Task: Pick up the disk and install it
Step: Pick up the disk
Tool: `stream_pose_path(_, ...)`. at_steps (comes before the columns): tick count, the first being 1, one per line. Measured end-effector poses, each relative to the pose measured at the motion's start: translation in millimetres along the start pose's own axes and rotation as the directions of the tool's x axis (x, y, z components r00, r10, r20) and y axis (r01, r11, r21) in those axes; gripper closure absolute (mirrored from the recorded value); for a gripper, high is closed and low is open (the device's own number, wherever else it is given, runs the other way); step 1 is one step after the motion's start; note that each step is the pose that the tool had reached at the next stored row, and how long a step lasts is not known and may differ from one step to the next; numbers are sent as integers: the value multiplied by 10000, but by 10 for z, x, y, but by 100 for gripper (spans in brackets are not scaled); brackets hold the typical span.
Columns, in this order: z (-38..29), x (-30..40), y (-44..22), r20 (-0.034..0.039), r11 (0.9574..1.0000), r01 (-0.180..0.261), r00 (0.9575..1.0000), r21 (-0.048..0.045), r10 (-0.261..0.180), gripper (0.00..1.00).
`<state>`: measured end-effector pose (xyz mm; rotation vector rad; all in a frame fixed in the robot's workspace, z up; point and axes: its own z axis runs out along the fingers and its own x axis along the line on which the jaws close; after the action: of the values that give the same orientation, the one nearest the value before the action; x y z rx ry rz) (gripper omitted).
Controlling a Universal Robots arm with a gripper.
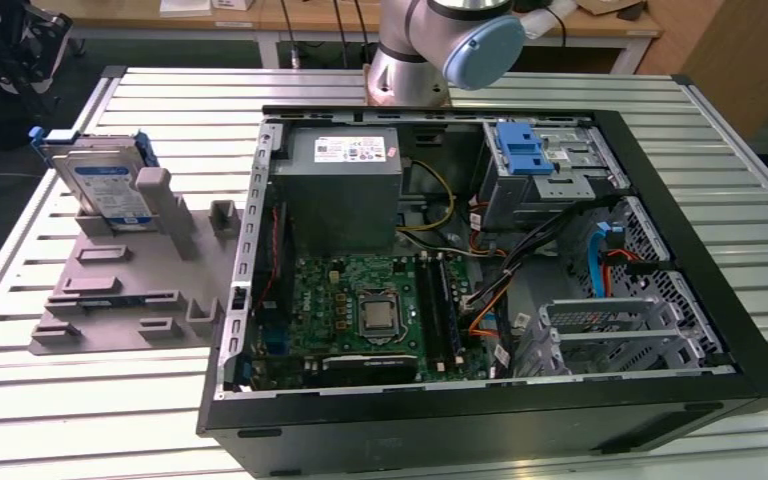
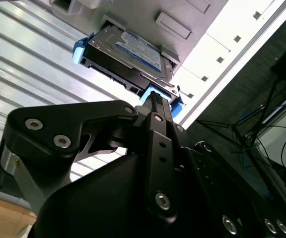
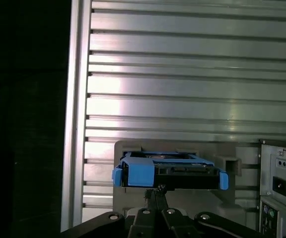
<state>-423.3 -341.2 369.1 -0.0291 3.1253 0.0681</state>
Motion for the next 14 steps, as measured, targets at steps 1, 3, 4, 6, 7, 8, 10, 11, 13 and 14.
stream_pose_path(1,0,0,0,-1,10000,20,10000,-1,-20,89)
stream_pose_path(3,0,0,0,-2,10000,54,10000,-1,-54,89)
stream_pose_path(4,0,0,0,-3,10000,69,10000,-1,-69,89)
stream_pose_path(6,0,0,0,-5,10000,100,10000,-2,-100,89)
stream_pose_path(7,0,0,0,-5,9999,118,9999,-2,-118,89)
stream_pose_path(8,0,0,0,-7,9999,139,9999,-2,-139,89)
stream_pose_path(10,0,0,0,-8,9998,190,9998,-3,-190,89)
stream_pose_path(11,0,0,0,-11,9997,230,9997,-4,-230,89)
stream_pose_path(13,0,0,0,-14,9995,311,9995,-5,-311,89)
stream_pose_path(14,0,0,0,-16,9994,351,9994,-6,-351,89)
